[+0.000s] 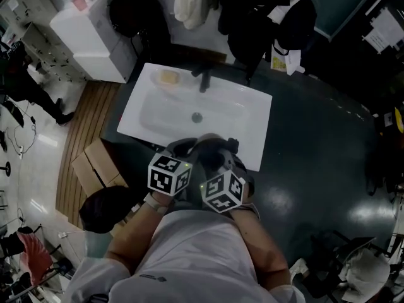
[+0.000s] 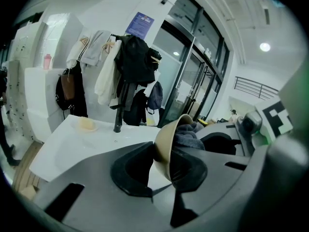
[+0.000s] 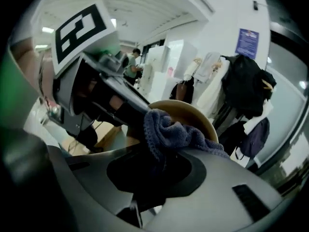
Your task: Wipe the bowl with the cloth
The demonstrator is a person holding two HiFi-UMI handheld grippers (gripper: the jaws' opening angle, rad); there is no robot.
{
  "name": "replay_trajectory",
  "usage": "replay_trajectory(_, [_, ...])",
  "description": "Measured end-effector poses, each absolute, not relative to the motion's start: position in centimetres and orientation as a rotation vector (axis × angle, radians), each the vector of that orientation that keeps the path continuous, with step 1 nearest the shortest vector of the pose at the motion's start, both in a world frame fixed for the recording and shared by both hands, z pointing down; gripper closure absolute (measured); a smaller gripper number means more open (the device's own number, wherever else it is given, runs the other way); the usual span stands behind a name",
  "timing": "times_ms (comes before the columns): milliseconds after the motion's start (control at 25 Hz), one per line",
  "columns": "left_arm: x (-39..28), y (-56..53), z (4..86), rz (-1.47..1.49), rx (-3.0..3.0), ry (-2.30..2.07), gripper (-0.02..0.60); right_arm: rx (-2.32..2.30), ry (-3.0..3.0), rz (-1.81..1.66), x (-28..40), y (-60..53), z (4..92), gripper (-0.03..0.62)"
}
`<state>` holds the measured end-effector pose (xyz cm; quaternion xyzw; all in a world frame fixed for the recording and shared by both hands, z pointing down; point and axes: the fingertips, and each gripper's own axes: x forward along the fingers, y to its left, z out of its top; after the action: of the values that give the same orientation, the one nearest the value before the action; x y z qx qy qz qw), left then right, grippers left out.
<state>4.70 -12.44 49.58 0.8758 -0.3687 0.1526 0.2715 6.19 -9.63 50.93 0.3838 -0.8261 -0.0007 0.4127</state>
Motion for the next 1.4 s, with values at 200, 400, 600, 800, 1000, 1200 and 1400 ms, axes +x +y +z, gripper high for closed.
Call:
replay_trajectory(200, [3.8,-13.1,49.3,0.419,2.349,-1.004,0.531,0.764,-1.946,-0.323,5.3,-9.9,51.0,0.511])
replay_trajectory(400, [3.3,-13.5,49.5,0.433,2.341,-1.005,0.531,0.536,-1.787,-0.597,5.0,-10.1,51.6,0.511])
replay_trajectory(600, [3.4,-13.7,49.5,0.466,2.352,-1.01,0.531,0.385,-1.664,-0.787,4.6,-9.8,51.8,0.511])
replay_trajectory(800, [3.0,-13.7,49.4,0.482,2.351,-1.008,0.535,0.345,-1.7,-0.98,2.3,-9.9,50.7,0.511])
replay_trajectory(1000, [2.9,-14.1,48.6,0.419,2.341,-1.074,0.538,0.378,-1.665,-0.752,3.7,-9.6,51.7,0.511])
replay_trajectory(1200, [2.8,-14.5,48.3,0.379,2.339,-1.085,0.537,0.571,-1.81,-0.458,3.7,-10.3,51.4,0.513])
replay_trajectory(1400, [2.7,-14.5,48.6,0.356,2.338,-1.085,0.537,0.599,-1.992,-0.1,3.0,-9.0,51.7,0.513])
